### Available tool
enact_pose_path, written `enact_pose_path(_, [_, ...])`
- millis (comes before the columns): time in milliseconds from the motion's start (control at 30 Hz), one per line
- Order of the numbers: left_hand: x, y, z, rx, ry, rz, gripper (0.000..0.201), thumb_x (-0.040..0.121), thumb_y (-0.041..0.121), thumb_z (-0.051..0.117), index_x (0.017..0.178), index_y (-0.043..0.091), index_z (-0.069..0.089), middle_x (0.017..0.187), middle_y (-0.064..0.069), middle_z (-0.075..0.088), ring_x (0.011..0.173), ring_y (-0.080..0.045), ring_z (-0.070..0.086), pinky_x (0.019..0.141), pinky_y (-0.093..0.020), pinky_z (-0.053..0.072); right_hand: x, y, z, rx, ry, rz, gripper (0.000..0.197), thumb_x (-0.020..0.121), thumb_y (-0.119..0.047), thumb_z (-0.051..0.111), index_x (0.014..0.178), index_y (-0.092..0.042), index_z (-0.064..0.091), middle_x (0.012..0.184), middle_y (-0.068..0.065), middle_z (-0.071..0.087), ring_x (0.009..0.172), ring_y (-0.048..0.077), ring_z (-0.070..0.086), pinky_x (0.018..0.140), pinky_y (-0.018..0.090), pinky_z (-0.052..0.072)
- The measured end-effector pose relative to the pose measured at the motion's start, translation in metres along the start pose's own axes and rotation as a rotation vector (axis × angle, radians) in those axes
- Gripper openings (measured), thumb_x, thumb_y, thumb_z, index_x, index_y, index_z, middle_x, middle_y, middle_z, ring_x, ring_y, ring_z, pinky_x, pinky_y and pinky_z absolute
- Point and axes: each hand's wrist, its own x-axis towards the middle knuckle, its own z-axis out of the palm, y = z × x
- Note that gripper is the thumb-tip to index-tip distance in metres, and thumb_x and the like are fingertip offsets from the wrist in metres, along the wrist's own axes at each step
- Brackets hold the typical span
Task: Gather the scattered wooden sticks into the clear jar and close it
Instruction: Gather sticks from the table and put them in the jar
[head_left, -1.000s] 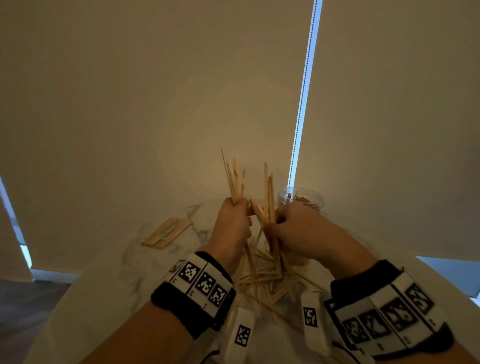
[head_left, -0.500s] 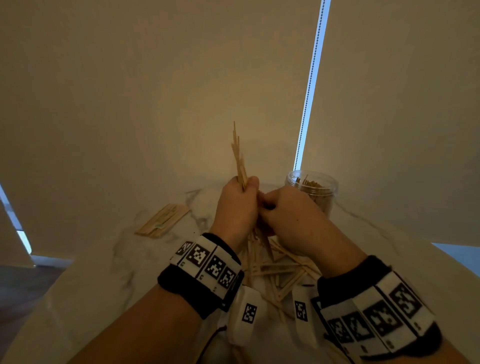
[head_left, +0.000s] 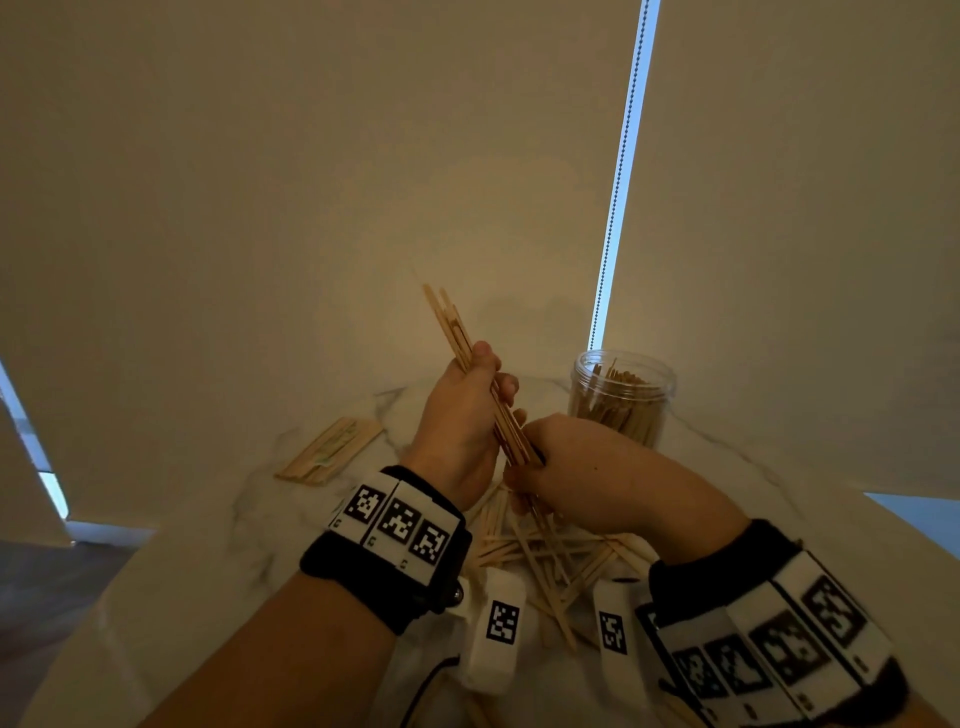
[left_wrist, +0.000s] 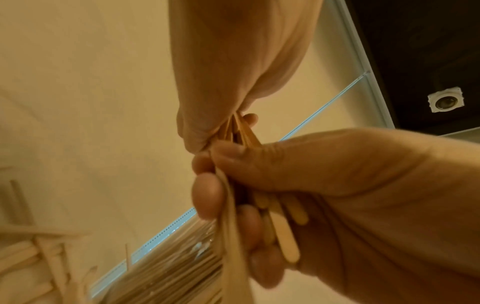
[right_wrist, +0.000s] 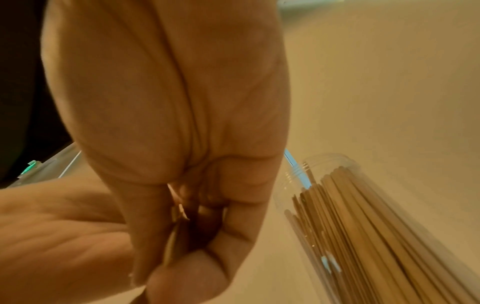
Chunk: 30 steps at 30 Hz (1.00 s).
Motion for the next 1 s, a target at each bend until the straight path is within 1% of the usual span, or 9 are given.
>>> enact_pose_path(100, [-0.004, 0.0, 0.003, -0.105, -0.031, -0.019, 0.022, 0.108, 0.032, 0.04, 0.097, 0.013, 0.045, 0.065, -0.002, 0.048, 0.058, -0.015, 0.051, 0.061, -0.033, 0.054, -0.001, -0.001, 0.0, 0.037, 0.013, -0.024, 0.009, 0.097, -0.019, 0.058, 0.088, -0.02, 0.058, 0.078, -0.004, 0.069, 0.064, 0.007, 0.064, 0.068, 0.023, 0.053])
enact_pose_path(167, [-0.003, 0.002, 0.003, -0.125, -0.01, 0.028, 0.021, 0.108, 0.031, 0.04, 0.095, 0.014, 0.042, 0.063, 0.0, 0.042, 0.049, -0.011, 0.041, 0.048, -0.026, 0.046, -0.001, -0.001, 0.0, 0.081, 0.0, -0.019, 0.011, 0.095, -0.024, 0.062, 0.092, -0.014, 0.064, 0.08, -0.001, 0.073, 0.063, 0.009, 0.066, 0.067, 0.025, 0.054])
enact_pose_path(267, [0.002, 0.007, 0.0, -0.166, 0.042, 0.146, 0.022, 0.108, 0.027, 0.039, 0.089, 0.017, 0.042, 0.061, 0.004, 0.037, 0.045, -0.007, 0.031, 0.043, -0.02, 0.032, -0.003, 0.002, -0.002, 0.01, -0.089, 0.039, 0.023, 0.09, -0.033, 0.069, 0.093, -0.01, 0.069, 0.079, 0.001, 0.071, 0.066, 0.014, 0.065, 0.068, 0.031, 0.055])
enact_pose_path(367, [0.004, 0.011, -0.001, -0.219, 0.054, 0.194, 0.019, 0.108, 0.024, 0.039, 0.093, 0.016, 0.047, 0.061, 0.004, 0.039, 0.047, -0.006, 0.032, 0.046, -0.021, 0.031, -0.004, 0.007, -0.003, 0.086, -0.16, 0.105, 0.014, 0.092, -0.02, 0.067, 0.098, -0.007, 0.071, 0.086, 0.005, 0.077, 0.079, 0.02, 0.075, 0.08, 0.033, 0.061])
enact_pose_path(533, [0.0, 0.004, 0.002, -0.149, -0.033, 0.154, 0.021, 0.109, 0.021, 0.039, 0.113, 0.004, 0.051, 0.069, 0.0, 0.044, 0.054, -0.009, 0.04, 0.054, -0.023, 0.041, 0.0, 0.008, -0.007, 0.216, -0.005, 0.088, 0.014, 0.09, -0.018, 0.071, 0.094, -0.005, 0.07, 0.079, 0.003, 0.078, 0.074, 0.016, 0.075, 0.079, 0.031, 0.06])
enact_pose_path(633, [-0.003, 0.003, 0.003, -0.155, -0.064, 0.132, 0.02, 0.109, 0.022, 0.038, 0.109, 0.006, 0.05, 0.069, 0.0, 0.045, 0.053, -0.009, 0.041, 0.054, -0.024, 0.042, -0.002, 0.005, -0.011, 0.298, 0.025, 0.074, 0.017, 0.087, -0.022, 0.075, 0.096, -0.009, 0.069, 0.08, 0.003, 0.078, 0.077, 0.019, 0.076, 0.083, 0.037, 0.061])
enact_pose_path(767, [-0.001, 0.006, 0.004, -0.202, -0.038, 0.169, 0.019, 0.109, 0.023, 0.036, 0.096, 0.013, 0.046, 0.067, 0.002, 0.043, 0.052, -0.009, 0.04, 0.053, -0.023, 0.042, -0.008, 0.004, -0.014, 0.285, -0.099, 0.147, 0.025, 0.087, -0.025, 0.074, 0.104, -0.008, 0.065, 0.086, 0.005, 0.077, 0.077, 0.016, 0.076, 0.081, 0.033, 0.061])
enact_pose_path(900, [-0.007, 0.006, 0.007, -0.201, -0.154, 0.095, 0.019, 0.109, 0.028, 0.037, 0.097, 0.015, 0.044, 0.068, 0.002, 0.043, 0.055, -0.01, 0.043, 0.061, -0.027, 0.043, -0.007, 0.005, -0.016, 0.388, 0.047, 0.113, 0.011, 0.091, -0.012, 0.068, 0.096, -0.002, 0.069, 0.08, 0.007, 0.078, 0.076, 0.018, 0.076, 0.084, 0.034, 0.06])
enact_pose_path(1000, [-0.009, 0.01, 0.009, -0.137, -0.249, 0.075, 0.021, 0.108, 0.03, 0.038, 0.097, 0.014, 0.046, 0.068, 0.002, 0.043, 0.056, -0.01, 0.042, 0.062, -0.027, 0.043, -0.01, 0.005, -0.023, 0.487, 0.022, 0.103, 0.012, 0.087, -0.009, 0.072, 0.095, 0.0, 0.071, 0.085, 0.012, 0.077, 0.082, 0.023, 0.076, 0.087, 0.039, 0.06])
